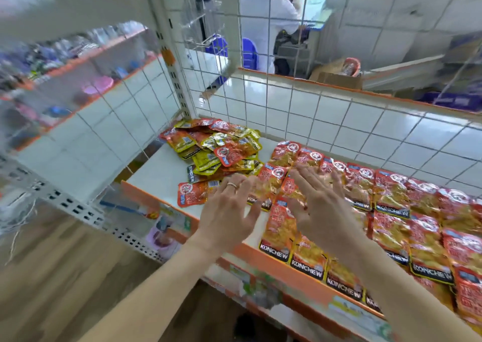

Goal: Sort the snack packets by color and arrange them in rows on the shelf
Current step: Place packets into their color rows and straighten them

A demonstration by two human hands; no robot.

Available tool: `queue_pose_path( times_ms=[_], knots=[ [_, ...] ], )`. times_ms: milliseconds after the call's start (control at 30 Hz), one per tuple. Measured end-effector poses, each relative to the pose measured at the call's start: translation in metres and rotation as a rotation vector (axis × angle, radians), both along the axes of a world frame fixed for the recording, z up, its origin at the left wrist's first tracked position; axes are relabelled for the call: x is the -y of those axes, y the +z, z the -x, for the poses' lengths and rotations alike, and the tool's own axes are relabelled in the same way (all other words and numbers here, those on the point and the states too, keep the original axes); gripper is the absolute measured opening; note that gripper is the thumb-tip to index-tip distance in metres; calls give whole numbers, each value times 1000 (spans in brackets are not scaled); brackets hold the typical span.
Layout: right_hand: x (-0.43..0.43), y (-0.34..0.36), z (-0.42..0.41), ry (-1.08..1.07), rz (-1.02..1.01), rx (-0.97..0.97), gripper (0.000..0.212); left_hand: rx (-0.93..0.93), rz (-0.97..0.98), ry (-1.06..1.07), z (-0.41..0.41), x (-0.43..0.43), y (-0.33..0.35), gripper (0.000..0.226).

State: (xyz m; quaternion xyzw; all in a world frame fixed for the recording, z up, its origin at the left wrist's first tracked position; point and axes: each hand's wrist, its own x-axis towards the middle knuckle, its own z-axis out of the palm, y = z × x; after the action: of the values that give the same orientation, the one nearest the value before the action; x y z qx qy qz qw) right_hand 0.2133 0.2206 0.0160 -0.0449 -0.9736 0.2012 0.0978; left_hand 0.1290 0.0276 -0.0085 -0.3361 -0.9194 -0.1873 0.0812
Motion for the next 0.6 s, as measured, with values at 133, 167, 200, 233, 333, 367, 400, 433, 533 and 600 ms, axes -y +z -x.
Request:
queue_pose_path(
  times_ms=[133,167,200,233,333,367,400,433,533,600],
  knots=[
    [16,12,19,137,-23,-28,63,-67,11,177,-8,18,14,57],
    [21,13,24,164,-33,-23,63,-81,5,212,-7,23,15,58],
    [25,13,29,183,-44,-11,62,-87,-4,241,-7,28,16,58],
    [30,12,33,191,-51,5,63,-88,-16,264,-6,34,16,57],
    [44,8,45,200,-63,51,67,-65,-32,296,-2,48,15,55],
    [47,6,50,199,-67,72,68,-56,-24,298,1,52,14,55],
    [50,5,56,195,-77,96,69,-48,-11,297,6,56,14,56],
    [52,3,63,188,-91,118,70,-39,2,294,12,61,13,56],
    [58,-1,89,146,-120,159,71,-9,15,258,39,73,11,56],
    [63,-2,106,116,-99,190,76,8,17,230,56,79,10,53]
  ],
)
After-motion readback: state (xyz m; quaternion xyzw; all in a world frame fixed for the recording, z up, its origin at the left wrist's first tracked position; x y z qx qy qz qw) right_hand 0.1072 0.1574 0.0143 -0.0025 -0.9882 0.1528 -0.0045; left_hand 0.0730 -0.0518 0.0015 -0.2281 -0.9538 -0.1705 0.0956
